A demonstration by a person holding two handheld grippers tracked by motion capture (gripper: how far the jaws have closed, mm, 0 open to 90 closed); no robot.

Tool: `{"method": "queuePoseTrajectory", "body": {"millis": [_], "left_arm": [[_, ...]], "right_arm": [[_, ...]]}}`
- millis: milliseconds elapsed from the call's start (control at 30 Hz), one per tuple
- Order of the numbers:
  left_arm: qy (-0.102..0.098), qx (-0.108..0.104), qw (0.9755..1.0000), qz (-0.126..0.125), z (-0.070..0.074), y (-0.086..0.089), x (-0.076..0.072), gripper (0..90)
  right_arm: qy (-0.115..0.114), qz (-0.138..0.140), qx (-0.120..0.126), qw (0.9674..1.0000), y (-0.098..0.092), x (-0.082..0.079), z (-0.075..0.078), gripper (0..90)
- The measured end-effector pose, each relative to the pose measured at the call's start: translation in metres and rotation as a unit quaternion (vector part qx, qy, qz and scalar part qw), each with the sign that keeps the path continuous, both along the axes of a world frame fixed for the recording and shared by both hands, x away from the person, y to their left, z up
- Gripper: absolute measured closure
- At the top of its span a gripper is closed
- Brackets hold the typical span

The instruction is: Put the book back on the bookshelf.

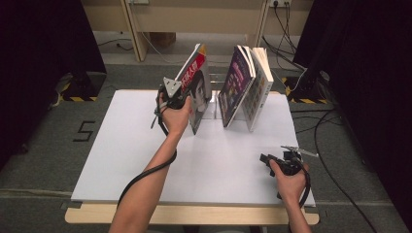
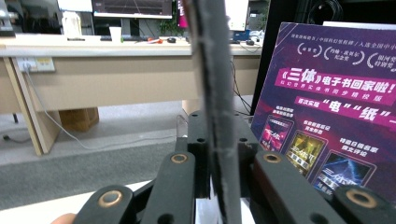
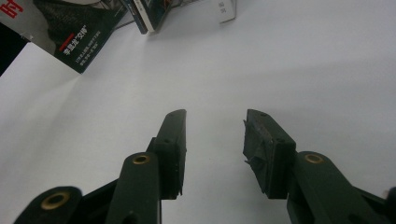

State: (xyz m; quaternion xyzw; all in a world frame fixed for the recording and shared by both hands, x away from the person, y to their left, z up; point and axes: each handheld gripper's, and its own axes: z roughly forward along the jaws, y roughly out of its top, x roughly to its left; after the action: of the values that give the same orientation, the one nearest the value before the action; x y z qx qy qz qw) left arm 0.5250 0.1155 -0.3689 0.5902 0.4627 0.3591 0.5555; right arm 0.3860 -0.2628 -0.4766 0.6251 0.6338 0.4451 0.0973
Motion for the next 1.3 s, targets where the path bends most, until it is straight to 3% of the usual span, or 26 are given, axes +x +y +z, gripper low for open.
{"method": "queuePoseTrajectory", "body": {"millis": [267,467,933,1133,1300], "left_arm": [[0.035,-0.031,0.9988,0.017,0.003,0.007,0.000,76.6],[0.035,-0.022,0.9991,0.008,0.004,0.009,0.001,74.0],[0.044,-0.065,0.9968,-0.014,0.021,0.019,0.012,57.2],[0.051,-0.071,0.9961,-0.013,0.022,0.022,0.018,57.1],[0.043,-0.080,0.9957,-0.019,0.031,0.027,0.021,56.2]], "right_arm": [[-0.003,0.000,0.001,1.0000,-0.001,-0.001,0.001,59.3],[-0.005,0.001,-0.003,1.0000,0.000,0.000,0.001,59.3],[-0.002,-0.001,-0.001,1.0000,0.001,-0.001,0.001,59.3],[-0.002,-0.001,-0.001,1.0000,0.001,-0.001,0.002,59.4],[-0.004,0.001,-0.002,1.0000,0.000,0.000,0.001,59.3]]}}
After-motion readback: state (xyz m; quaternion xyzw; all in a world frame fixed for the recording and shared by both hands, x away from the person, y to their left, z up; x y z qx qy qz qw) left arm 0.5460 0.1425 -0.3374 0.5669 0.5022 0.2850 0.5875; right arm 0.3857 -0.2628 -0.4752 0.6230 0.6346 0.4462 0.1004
